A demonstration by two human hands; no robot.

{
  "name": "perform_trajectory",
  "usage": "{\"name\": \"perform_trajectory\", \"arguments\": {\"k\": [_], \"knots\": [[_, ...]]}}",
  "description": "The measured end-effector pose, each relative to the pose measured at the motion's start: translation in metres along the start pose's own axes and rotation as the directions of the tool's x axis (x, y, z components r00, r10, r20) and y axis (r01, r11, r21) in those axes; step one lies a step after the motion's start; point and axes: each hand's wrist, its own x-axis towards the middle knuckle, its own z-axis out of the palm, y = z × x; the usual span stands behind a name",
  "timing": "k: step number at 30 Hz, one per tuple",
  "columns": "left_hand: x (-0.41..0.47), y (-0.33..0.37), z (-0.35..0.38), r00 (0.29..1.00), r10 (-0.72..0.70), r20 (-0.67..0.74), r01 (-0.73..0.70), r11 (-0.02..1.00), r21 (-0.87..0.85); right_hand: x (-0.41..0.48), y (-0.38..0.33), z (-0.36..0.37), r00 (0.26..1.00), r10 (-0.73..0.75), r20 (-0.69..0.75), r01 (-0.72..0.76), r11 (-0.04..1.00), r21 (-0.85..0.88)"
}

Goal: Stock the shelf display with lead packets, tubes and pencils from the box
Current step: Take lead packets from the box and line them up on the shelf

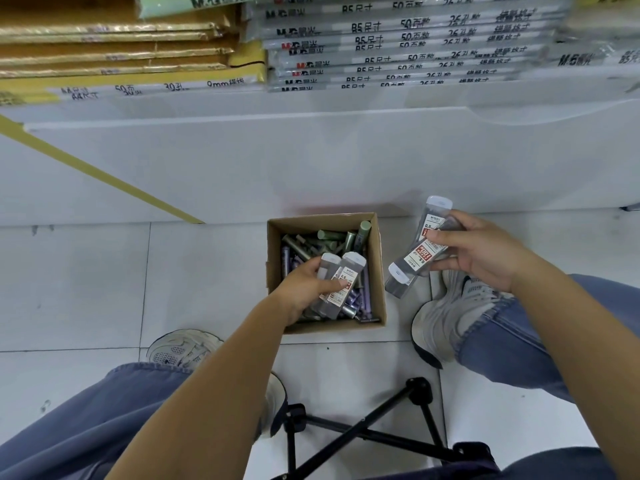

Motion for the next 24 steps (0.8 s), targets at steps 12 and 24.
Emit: {"name": "perform_trajectory", "arguments": {"k": [12, 24], "knots": [[-0.002, 0.011, 0.005, 0.969, -0.062, 0.239, -0.051, 0.898, 0.437, -0.001, 0.001, 0.001, 1.000, -0.002, -0.007, 0.002, 0.999, -0.042], [0.003, 0.018, 0.009, 0.918, -0.202, 0.341, -0.076, 0.755, 0.652, 0.004, 0.003, -0.002, 1.000, -0.010, 0.004, 0.011, 0.999, -0.037]]}}
